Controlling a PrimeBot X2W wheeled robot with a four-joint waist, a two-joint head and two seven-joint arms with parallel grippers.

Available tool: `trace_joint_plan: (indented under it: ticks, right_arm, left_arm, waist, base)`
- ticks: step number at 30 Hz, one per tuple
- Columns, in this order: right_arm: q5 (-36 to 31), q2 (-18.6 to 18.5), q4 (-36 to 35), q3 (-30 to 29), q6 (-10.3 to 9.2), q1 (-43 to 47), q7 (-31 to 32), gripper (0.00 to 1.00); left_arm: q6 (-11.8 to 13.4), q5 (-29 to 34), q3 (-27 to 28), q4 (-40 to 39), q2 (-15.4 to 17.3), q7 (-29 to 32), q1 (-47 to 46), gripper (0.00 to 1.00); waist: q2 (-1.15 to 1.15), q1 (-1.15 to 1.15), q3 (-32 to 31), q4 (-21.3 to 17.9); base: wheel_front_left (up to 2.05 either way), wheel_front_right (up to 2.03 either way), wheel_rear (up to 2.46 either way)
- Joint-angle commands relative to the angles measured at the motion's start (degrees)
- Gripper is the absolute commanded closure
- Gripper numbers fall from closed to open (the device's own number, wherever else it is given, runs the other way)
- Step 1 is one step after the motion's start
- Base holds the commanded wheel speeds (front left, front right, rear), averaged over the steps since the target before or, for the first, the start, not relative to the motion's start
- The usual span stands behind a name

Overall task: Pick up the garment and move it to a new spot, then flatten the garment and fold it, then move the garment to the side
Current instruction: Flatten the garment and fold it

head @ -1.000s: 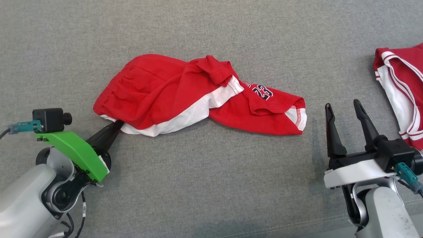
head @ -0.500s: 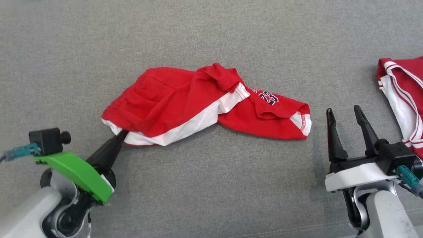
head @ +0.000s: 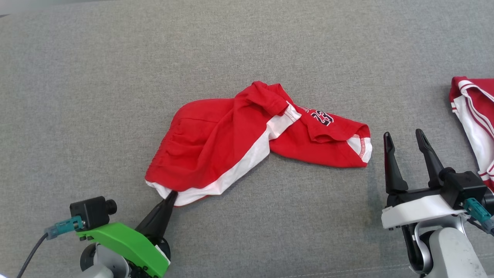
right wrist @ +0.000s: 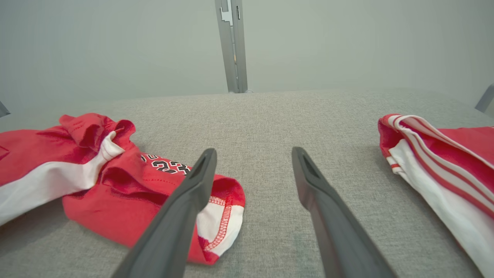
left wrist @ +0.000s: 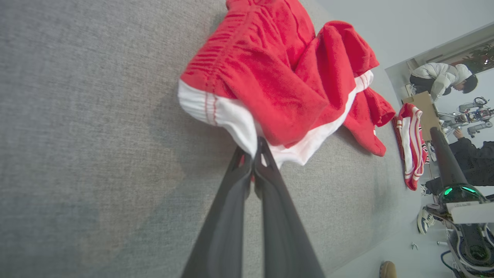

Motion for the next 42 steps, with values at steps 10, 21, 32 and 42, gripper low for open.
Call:
trace_joint_plan:
  ticks: [10, 21, 32, 42]
  right_arm:
    - [-1.3, -0.2, 0.7, 0.2, 0.00, 1.9, -0.2, 0.00]
    - [-2.2, -0.2, 0.9, -0.1, 0.00, 3.1, -0.2, 0.00]
    - [-4.8, -0.2, 0.4, -1.9, 0.00, 4.0, -0.2, 0.00]
    - [-6.5, -0.2, 2.1, -4.0, 0.00, 6.8, -0.2, 0.00]
  left_arm:
    - [1.5, 0.9, 1.6, 5.4, -3.2, -1.1, 4.4, 1.00]
    - [4.5, 6.4, 1.8, 6.8, -6.4, -1.4, 7.6, 0.00]
    - [5.0, 19.7, 11.4, 8.6, -7.2, -1.4, 11.4, 0.00]
    - [-2.0, 31.8, 26.7, 9.8, -11.1, -1.4, 20.1, 0.00]
  waist:
    - [-0.01, 0.00, -2.6, -0.2]
    - [-0.01, 0.00, -5.7, 1.8]
    - [-0.01, 0.00, -10.7, 4.4]
    - [-0.01, 0.00, -16.9, 6.4]
  base:
    - [0.00, 0.00, 0.00]
    - [0.00, 0.00, 0.00]
    - [0.00, 0.00, 0.00]
    - [0.00, 0.00, 0.00]
